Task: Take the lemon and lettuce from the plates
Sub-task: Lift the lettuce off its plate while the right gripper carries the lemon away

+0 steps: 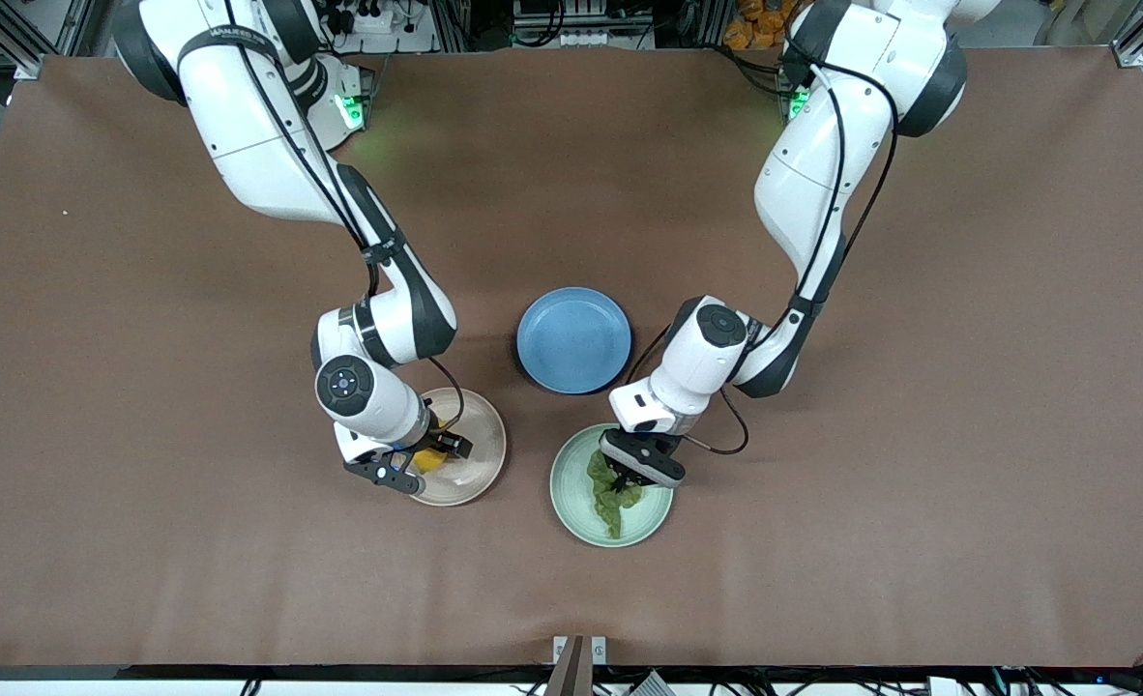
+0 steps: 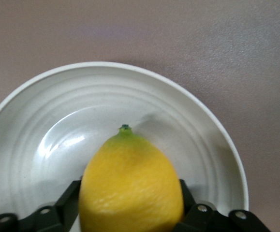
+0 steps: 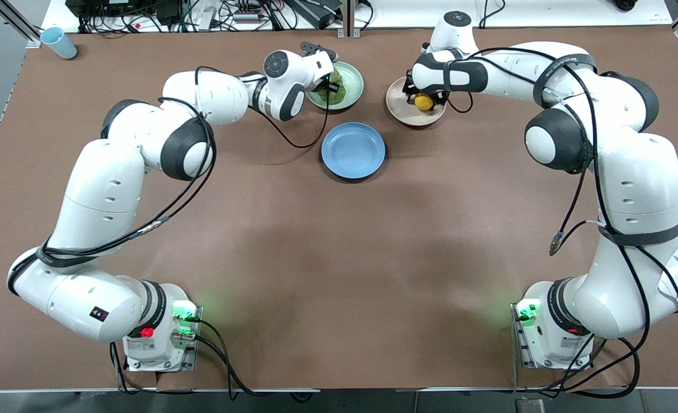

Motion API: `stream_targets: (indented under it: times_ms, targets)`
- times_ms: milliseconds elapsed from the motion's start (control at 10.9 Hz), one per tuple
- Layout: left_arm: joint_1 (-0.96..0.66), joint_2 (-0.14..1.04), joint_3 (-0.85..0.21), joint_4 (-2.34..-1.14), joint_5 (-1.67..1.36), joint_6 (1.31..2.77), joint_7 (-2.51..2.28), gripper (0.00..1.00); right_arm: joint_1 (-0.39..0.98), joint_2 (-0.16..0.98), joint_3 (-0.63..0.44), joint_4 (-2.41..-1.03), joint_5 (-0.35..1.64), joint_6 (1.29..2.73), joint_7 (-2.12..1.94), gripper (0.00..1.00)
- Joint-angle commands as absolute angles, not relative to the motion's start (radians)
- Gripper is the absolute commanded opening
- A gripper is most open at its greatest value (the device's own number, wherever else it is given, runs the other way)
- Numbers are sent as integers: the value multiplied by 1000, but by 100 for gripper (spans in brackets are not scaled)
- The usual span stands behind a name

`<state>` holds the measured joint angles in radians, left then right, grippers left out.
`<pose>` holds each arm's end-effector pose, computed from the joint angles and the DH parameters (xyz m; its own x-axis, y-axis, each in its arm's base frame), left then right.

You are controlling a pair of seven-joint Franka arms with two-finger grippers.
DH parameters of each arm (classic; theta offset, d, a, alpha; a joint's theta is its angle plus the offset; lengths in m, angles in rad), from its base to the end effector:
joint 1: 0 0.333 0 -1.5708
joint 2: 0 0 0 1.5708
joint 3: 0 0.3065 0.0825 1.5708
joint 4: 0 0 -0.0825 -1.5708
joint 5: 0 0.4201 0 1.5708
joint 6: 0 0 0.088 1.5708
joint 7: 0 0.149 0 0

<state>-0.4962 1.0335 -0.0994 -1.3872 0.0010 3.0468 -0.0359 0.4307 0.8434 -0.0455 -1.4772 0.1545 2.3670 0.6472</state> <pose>0.6758 -0.4360 0.0913 0.7346 -0.3482 0.5823 -0.4930 -0.8636 0.1056 0.6845 0.2883 0.1052 0.9382 -0.3460 -0.0123 -0.3456 -0.9341 -0.0898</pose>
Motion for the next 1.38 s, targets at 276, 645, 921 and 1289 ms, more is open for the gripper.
stream_targets:
  times_ms: [276, 645, 921, 1289]
  targets:
    - [-485, 904, -95, -1384, -8, 2786, -32, 0, 419, 854, -54, -1418, 149, 2274, 626, 62]
    - [-433, 780, -101, -1376, -55, 2498, -49, 0, 356, 839, -54, -1278, 150, 1992, 551, 62]
    - [-347, 717, -107, -1377, -74, 2375, -43, 0, 319, 812, -57, -1272, 150, 1912, 482, 63]
    - [-206, 660, -95, -1390, -60, 2208, -44, 0, 235, 749, -57, -1258, 150, 1807, 319, 64]
